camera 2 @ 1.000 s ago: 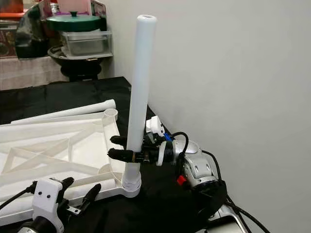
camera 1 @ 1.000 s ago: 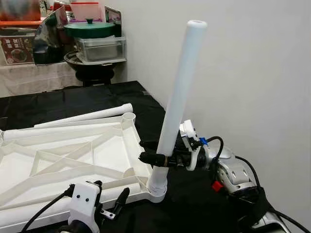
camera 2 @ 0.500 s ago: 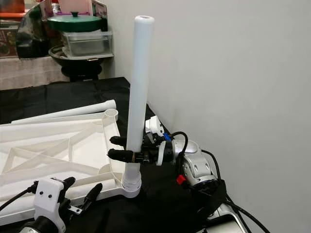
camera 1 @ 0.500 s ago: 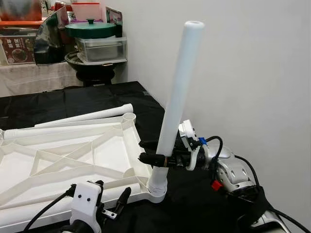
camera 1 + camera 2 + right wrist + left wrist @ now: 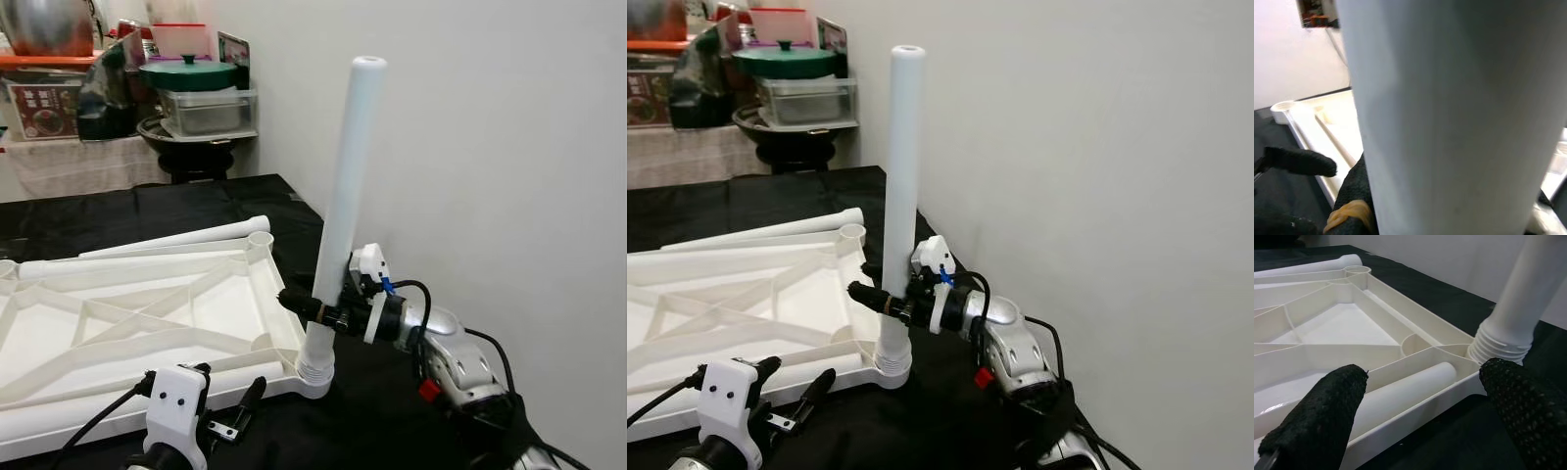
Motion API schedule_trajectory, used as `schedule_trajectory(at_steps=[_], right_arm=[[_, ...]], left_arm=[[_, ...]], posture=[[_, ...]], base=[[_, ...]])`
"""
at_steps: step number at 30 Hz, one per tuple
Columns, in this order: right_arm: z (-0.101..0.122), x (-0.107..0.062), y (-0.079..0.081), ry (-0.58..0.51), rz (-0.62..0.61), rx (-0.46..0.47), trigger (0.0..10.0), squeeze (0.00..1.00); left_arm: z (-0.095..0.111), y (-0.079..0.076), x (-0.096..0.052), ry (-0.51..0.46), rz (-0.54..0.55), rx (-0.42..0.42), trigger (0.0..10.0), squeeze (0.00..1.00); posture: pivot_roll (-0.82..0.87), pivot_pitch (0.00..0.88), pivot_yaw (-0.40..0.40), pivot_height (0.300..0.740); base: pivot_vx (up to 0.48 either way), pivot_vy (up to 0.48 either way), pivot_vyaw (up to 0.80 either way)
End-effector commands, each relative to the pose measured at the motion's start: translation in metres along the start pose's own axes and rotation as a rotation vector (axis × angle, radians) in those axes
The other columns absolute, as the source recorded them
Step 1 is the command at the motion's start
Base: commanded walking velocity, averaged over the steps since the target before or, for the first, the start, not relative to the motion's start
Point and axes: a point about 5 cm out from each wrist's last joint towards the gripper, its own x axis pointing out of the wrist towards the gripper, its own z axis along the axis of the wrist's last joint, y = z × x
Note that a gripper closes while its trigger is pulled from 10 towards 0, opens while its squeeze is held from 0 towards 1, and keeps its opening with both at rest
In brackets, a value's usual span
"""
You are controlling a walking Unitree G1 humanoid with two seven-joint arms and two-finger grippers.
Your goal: Building children table
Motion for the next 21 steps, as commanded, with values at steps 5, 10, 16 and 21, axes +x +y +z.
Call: schedule_trajectory(at_steps=[5, 10, 16, 21], right_arm=[[-0.051, -0.018, 0.002, 0.203, -0.239, 0.212, 10.0, 0.00], [-0.065, -0.023, -0.006, 0.231, -0.457, 0.355, 10.0, 0.00], [-0.058, -0.026, -0.013, 0.207, -0.597, 0.278, 10.0, 0.00], [-0.048, -0.034, -0.020, 0.271, -0.766, 0.089, 10.0, 0.00]], left_arm=[[-0.002, 0.000, 0.003, 0.008, 0.000, -0.011, 10.0, 0.00], [-0.002, 0.000, 0.006, 0.007, -0.001, -0.011, 10.0, 0.00], [-0.001, 0.002, 0.007, -0.003, 0.014, -0.011, 10.0, 0.00], [-0.002, 0.005, 0.006, -0.004, 0.038, -0.002, 10.0, 0.00]], posture=[[0.13, 0.000, -0.071, 0.740], [0.12, 0.000, -0.077, 0.740], [0.12, 0.000, -0.078, 0.740], [0.12, 0.000, -0.077, 0.740]], base=[[0.000, 0.000, 0.00], [0.000, 0.000, 0.00], [0.000, 0.000, 0.00], [0.000, 0.000, 0.00]])
